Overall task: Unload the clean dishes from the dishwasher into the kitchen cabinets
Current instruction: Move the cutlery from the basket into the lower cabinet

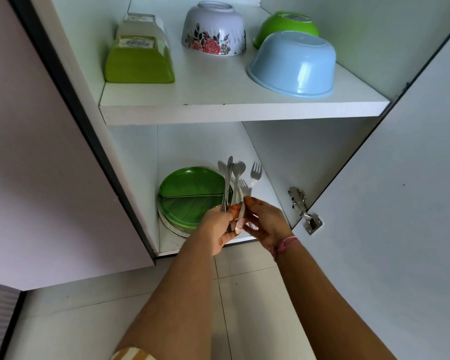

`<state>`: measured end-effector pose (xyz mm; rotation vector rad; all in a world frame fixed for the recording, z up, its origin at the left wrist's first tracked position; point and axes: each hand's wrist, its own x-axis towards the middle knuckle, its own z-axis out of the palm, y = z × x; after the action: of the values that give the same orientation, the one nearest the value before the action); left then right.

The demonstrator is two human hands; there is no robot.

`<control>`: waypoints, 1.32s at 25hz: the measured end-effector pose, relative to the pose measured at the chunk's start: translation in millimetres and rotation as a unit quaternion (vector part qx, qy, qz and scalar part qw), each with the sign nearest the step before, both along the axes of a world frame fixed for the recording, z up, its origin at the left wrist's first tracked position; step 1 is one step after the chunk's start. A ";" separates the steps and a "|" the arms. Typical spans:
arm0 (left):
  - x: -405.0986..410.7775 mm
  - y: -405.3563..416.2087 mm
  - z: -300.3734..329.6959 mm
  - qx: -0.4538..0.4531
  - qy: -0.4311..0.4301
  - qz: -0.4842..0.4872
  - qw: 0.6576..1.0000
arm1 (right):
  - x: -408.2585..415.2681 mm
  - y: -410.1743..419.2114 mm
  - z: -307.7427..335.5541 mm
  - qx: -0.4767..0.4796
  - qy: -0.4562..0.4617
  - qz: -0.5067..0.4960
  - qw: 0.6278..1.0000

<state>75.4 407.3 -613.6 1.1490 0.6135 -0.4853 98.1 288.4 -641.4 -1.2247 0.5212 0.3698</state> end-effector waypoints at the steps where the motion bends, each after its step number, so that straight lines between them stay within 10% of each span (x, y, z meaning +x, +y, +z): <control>1: 0.8 0.0 -0.7 0.007 -0.001 0.006 1.000 | 4.9 -4.8 -0.3 -0.003 -0.005 -0.009 1.000; 10: 4.3 10.3 -9.5 -0.018 -0.004 0.060 0.998 | 40.3 -36.5 -58.7 -0.466 -0.041 0.000 0.884; 33: 2.5 19.5 -19.8 -0.014 0.004 0.039 0.999 | 42.1 -27.3 -76.6 -0.508 -0.128 0.023 0.851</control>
<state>77.9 426.7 -633.4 1.0932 0.6554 -0.4303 140.2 261.2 -718.0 -2.2814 0.4551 -0.0803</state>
